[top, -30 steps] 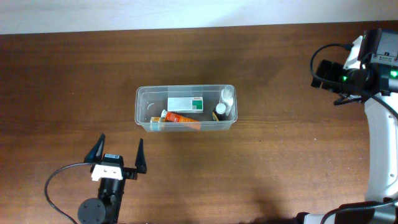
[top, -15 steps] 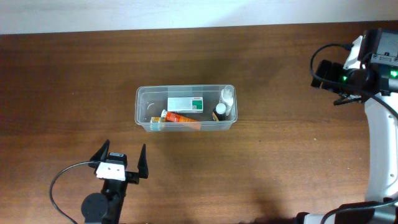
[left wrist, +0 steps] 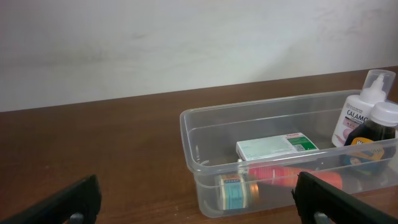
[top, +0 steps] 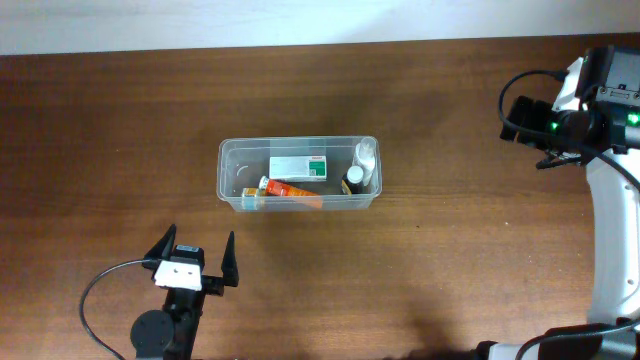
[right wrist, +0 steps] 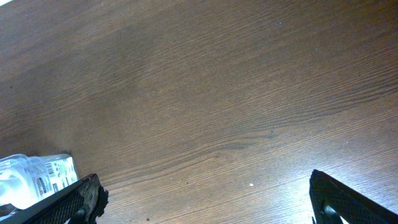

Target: Pack container

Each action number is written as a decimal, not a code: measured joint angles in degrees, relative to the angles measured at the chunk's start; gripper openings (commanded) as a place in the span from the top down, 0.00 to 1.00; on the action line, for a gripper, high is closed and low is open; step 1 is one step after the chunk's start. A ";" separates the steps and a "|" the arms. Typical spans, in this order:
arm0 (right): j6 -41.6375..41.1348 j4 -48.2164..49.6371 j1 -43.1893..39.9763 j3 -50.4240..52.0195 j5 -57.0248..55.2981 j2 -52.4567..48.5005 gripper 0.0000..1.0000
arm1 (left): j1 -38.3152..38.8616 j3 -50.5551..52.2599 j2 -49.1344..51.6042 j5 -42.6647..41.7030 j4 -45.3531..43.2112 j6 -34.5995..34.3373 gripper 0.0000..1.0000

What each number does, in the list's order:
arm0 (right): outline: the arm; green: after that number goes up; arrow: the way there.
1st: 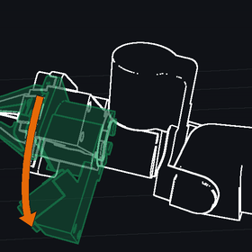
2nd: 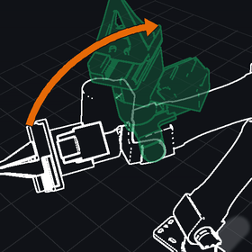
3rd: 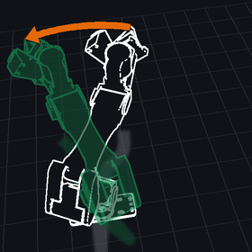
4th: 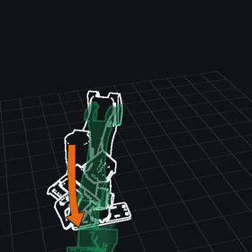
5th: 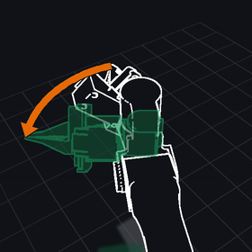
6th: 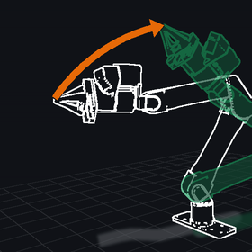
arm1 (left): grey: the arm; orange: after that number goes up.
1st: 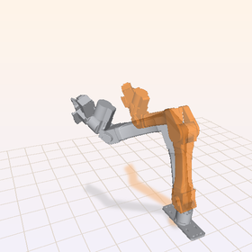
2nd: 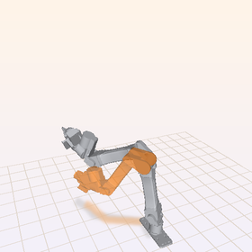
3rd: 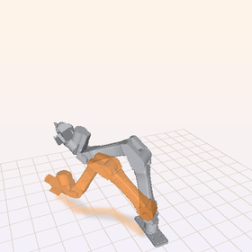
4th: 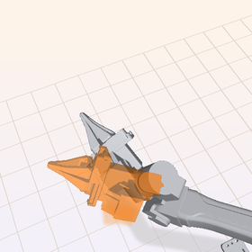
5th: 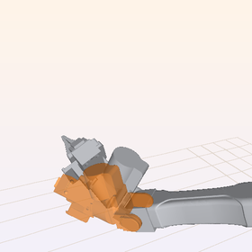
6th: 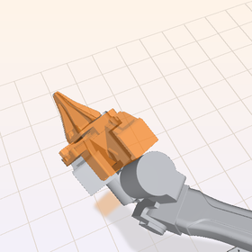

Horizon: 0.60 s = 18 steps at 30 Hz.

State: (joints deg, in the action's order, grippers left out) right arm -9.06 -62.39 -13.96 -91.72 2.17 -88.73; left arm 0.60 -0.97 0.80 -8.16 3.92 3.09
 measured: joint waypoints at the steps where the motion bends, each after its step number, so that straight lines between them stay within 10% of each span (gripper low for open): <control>1: 0.00 0.00 0.00 0.00 -0.02 0.00 0.02 | 0.00 0.00 0.00 0.00 0.00 0.00 0.01; 18: 0.02 0.00 0.37 0.00 -0.07 0.02 0.02 | 0.00 0.00 0.00 0.00 0.00 0.00 0.01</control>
State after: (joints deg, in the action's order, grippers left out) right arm -9.04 -62.39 -13.58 -91.72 2.11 -88.71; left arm 0.60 -0.97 0.80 -8.16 3.92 3.09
